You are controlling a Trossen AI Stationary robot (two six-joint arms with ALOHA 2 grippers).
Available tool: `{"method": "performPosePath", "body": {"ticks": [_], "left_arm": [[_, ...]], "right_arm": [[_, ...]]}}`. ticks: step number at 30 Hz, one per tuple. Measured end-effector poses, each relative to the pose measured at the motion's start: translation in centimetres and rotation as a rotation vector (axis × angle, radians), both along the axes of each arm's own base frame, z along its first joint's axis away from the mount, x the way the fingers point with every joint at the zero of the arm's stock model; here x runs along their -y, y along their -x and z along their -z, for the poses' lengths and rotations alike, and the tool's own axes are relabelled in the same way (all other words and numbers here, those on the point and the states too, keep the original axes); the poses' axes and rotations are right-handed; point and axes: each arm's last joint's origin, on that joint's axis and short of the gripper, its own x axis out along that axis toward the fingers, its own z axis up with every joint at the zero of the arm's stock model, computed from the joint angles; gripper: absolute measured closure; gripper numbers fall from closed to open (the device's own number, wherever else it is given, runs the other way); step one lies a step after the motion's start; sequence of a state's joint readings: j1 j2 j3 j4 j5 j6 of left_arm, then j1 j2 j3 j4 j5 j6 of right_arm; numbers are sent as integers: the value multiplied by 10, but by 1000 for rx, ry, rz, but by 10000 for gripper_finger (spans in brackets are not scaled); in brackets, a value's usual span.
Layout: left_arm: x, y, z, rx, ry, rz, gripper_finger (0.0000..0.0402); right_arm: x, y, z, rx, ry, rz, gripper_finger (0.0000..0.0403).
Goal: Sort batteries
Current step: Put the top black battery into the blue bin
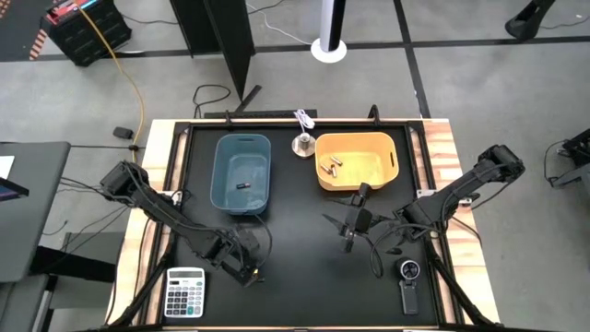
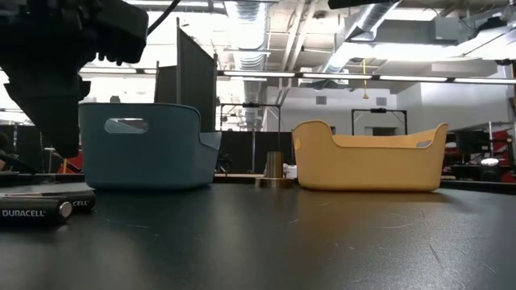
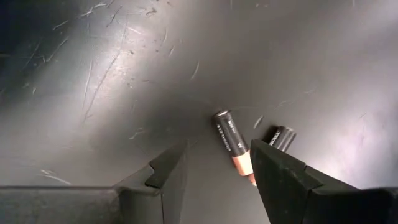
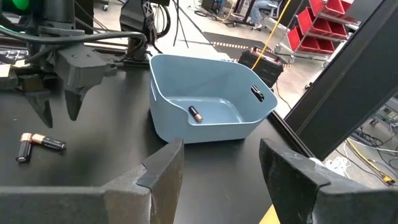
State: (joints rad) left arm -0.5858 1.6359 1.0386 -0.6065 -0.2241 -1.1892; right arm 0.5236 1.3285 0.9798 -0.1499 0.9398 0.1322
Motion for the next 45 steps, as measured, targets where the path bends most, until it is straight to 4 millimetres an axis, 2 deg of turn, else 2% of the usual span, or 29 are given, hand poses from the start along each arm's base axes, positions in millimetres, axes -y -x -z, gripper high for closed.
{"method": "performPosePath", "body": {"ticks": [6, 11, 14, 19, 22, 27, 34, 38, 45], "left_arm": [[2, -4, -1, 35, 36, -25, 232], [3, -5, 0, 42, 41, -25, 212], [4, -6, 6, 21, 39, -24, 200], [9, -10, 27, -52, 46, -24, 186], [9, -11, 28, -55, 54, -29, 183], [9, -12, 28, -49, 54, -42, 183], [11, -16, 44, -80, 31, -37, 183], [9, -17, 44, -79, 19, -43, 183], [7, -16, 45, -92, -8, -35, 213]], "right_arm": [[0, 0, 0, -2, 1, 0, 177], [0, 0, 0, -1, 0, -1, 177], [0, 0, 0, -1, 1, 0, 177], [0, 0, 0, 1, -2, 0, 177], [0, 0, 0, 1, -2, 0, 177], [0, 0, 0, 1, -1, 0, 177], [0, 0, 0, 0, -1, 0, 177], [0, 0, 0, 1, -1, 0, 177], [0, 0, 0, 1, -1, 0, 177]]}}
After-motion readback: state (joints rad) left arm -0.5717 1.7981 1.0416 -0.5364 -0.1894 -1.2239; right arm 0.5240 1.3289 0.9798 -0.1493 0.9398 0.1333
